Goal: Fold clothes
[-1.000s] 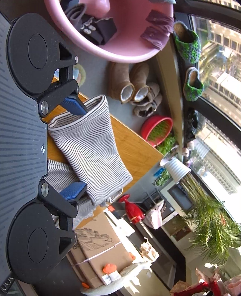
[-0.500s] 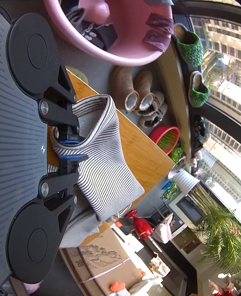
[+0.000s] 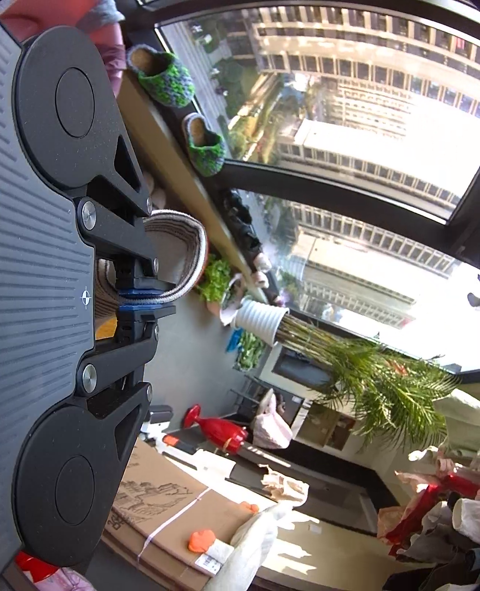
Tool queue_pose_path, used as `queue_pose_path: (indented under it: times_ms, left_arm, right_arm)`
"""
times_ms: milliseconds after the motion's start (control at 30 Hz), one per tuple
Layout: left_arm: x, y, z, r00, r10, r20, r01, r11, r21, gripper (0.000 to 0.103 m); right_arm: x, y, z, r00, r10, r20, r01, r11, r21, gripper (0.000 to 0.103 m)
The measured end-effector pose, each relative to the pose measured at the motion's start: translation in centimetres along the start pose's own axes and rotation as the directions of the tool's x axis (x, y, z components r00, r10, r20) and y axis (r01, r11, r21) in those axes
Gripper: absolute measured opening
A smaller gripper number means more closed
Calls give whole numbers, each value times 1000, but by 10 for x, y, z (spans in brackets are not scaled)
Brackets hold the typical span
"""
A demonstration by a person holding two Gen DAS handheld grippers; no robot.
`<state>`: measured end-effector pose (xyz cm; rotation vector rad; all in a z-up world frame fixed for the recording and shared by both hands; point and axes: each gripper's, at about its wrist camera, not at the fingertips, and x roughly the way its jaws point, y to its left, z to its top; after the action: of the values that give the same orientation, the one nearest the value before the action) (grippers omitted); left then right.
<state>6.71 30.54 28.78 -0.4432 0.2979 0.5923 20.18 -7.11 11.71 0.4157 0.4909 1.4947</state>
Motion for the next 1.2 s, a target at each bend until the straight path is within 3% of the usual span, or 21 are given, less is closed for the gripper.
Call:
queue_pose_path:
  times_ms: [233, 533, 733, 933, 1100, 1200]
  left_arm:
    - [-2, -40, 20, 999, -30, 20, 28, 996, 80, 5]
    - [11, -61, 28, 999, -54, 6, 53, 991, 124, 5]
    - [17, -88, 31, 994, -110, 8, 108, 981, 160, 5]
    - [14, -129, 34, 982, -186, 20, 175, 954, 242, 5]
    - [19, -157, 23, 975, -219, -28, 218, 929, 298, 6]
    - [29, -151, 5, 975, -199, -96, 218, 938, 270, 7]
  right_arm:
    - [1, -1, -1, 1000, -29, -4, 29, 1000, 1, 103]
    - [2, 0, -3, 998, -57, -20, 57, 998, -2, 103]
    - [1, -1, -4, 998, -61, -26, 61, 998, -8, 103]
    - [4, 0, -5, 997, -68, -38, 68, 998, -15, 103]
    - [5, 1, -6, 996, -72, -47, 71, 997, -25, 103]
    - [3, -1, -6, 997, -73, -41, 72, 997, -23, 103]
